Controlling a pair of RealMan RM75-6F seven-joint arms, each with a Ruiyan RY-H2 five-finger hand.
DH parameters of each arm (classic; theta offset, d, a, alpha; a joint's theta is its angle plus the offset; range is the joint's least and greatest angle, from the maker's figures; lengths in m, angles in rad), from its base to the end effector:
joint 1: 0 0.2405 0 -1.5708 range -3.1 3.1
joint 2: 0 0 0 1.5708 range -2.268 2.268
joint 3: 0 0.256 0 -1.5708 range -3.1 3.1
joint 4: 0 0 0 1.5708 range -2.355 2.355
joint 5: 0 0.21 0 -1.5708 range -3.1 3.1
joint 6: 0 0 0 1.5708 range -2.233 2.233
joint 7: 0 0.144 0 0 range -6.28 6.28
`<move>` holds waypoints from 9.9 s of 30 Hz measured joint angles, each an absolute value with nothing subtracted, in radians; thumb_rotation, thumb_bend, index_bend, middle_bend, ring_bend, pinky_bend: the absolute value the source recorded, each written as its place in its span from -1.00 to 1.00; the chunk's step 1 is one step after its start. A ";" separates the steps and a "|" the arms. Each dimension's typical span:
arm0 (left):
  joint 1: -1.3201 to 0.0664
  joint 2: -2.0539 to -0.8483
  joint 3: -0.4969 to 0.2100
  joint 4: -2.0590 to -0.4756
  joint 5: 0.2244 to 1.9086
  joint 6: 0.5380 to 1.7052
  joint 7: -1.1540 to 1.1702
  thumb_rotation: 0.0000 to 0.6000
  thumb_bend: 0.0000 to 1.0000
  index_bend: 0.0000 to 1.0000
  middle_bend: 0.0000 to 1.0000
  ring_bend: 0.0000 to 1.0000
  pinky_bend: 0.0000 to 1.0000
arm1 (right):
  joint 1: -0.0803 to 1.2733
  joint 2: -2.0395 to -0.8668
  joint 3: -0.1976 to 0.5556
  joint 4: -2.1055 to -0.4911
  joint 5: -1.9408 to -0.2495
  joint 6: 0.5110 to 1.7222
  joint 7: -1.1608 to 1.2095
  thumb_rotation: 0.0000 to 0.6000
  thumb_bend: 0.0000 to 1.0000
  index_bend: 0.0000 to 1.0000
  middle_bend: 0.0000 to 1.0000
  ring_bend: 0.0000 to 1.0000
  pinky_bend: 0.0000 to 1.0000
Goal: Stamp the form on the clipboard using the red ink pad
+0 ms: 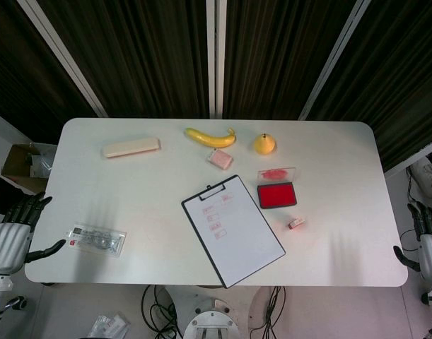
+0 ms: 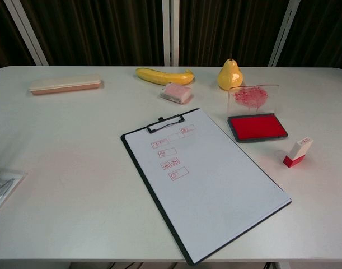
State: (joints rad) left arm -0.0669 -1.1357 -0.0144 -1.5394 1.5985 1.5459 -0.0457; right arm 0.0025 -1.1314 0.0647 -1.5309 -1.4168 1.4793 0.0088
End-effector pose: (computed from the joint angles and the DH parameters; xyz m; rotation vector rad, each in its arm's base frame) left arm -0.3132 0.1683 0.1577 -1.4461 -0.8504 -0.9513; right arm -0.3496 -0.1566 0.1702 1.2696 -0.9304 0.7672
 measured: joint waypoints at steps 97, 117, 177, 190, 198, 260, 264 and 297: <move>-0.109 -1.145 0.004 -1.522 1.568 1.468 -0.050 -0.26 -0.87 -0.78 -0.84 -0.83 -0.64 | 0.477 -1.520 0.003 -1.212 -1.554 1.053 -0.198 1.00 -0.34 0.25 -0.05 0.44 0.75; -0.104 -1.141 0.005 -1.507 1.563 1.473 -0.079 -0.22 -0.87 -0.79 -0.84 -0.82 -0.63 | 0.555 -1.455 0.077 -1.284 -1.492 0.989 -0.184 1.00 -0.23 0.32 0.10 0.45 0.76; -0.093 -1.122 -0.002 -1.518 1.542 1.479 -0.087 -0.21 -0.87 -0.79 -0.84 -0.83 -0.63 | 0.757 -1.379 0.087 -1.651 -1.520 0.887 -0.258 1.00 -0.20 0.42 0.21 0.48 0.76; -0.099 -1.138 -0.008 -1.495 1.528 1.462 -0.097 -0.21 -0.87 -0.79 -0.84 -0.83 -0.63 | 0.884 -1.475 0.030 -1.508 -1.664 0.787 -0.149 1.00 -0.21 0.42 0.20 0.48 0.75; -0.098 -1.139 -0.009 -1.483 1.528 1.464 -0.110 -0.22 -0.87 -0.79 -0.84 -0.83 -0.63 | 0.901 -1.533 0.009 -1.461 -1.689 0.805 -0.098 1.00 -0.21 0.42 0.21 0.48 0.76; -0.085 -1.138 -0.007 -1.449 1.535 1.480 -0.156 -0.20 -0.87 -0.79 -0.84 -0.83 -0.63 | 0.884 -1.648 -0.019 -1.401 -1.636 0.847 -0.177 1.00 -0.21 0.52 0.24 0.48 0.76; -0.084 -1.135 -0.008 -1.458 1.536 1.483 -0.151 -0.20 -0.87 -0.79 -0.84 -0.83 -0.63 | 0.880 -1.599 0.001 -1.469 -1.643 0.886 -0.178 1.00 -0.21 0.52 0.24 0.48 0.76; -0.108 -1.140 -0.004 -1.501 1.550 1.456 -0.096 -0.20 -0.87 -0.79 -0.84 -0.83 -0.63 | 0.558 -1.486 -0.060 -1.225 -1.507 1.096 -0.021 1.00 -0.21 0.50 0.22 0.54 0.76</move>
